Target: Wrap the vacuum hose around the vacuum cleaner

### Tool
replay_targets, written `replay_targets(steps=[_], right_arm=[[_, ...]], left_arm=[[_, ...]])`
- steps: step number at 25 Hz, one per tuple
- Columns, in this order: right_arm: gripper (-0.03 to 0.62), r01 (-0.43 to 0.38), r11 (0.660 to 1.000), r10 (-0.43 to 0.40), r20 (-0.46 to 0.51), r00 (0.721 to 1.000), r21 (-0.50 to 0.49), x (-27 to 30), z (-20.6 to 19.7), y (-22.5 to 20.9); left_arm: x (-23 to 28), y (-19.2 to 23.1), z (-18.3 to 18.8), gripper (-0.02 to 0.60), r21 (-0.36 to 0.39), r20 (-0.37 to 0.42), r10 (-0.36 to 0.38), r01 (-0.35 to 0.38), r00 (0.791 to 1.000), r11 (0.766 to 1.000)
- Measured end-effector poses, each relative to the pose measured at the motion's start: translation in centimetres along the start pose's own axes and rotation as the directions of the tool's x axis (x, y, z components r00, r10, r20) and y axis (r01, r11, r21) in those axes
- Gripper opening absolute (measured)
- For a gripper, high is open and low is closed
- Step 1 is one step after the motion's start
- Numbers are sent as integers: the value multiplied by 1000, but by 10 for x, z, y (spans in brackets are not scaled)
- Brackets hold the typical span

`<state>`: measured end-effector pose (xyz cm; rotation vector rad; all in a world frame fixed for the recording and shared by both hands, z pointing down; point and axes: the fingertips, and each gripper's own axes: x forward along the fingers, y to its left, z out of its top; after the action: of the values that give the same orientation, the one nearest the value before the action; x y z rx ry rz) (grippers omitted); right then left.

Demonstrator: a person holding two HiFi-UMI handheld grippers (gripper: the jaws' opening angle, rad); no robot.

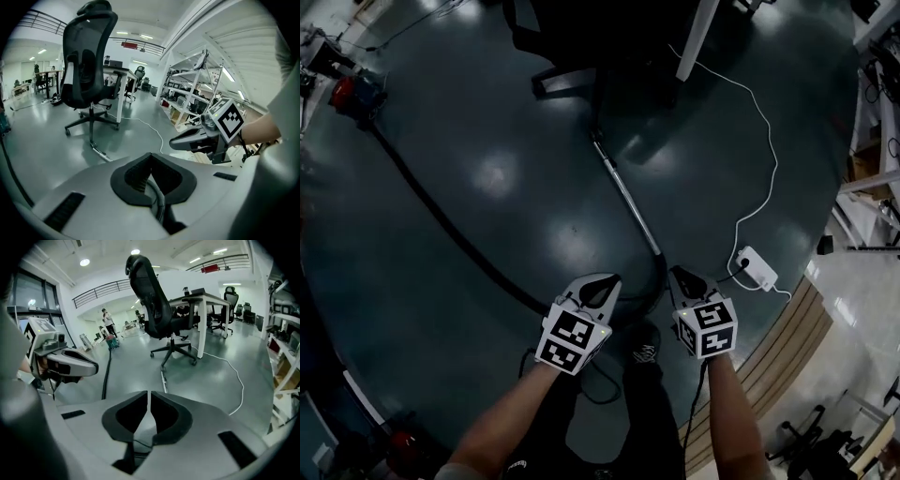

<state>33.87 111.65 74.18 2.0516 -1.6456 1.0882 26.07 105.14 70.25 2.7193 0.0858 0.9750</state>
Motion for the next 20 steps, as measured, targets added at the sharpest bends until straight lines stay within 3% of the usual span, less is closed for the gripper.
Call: replay_targets(steps=[6, 12, 20], right_arm=[[54, 26, 1000, -24, -93, 995, 16, 122, -107, -44], [152, 62, 998, -66, -144, 987, -30, 225, -196, -94], [160, 89, 993, -107, -267, 958, -80, 328, -285, -151]], left_arm=[[87, 48, -107, 8, -63, -82, -18, 13, 996, 998], [167, 84, -197, 8, -61, -123, -24, 16, 992, 998], [232, 122, -272, 8, -58, -179, -42, 32, 983, 998]])
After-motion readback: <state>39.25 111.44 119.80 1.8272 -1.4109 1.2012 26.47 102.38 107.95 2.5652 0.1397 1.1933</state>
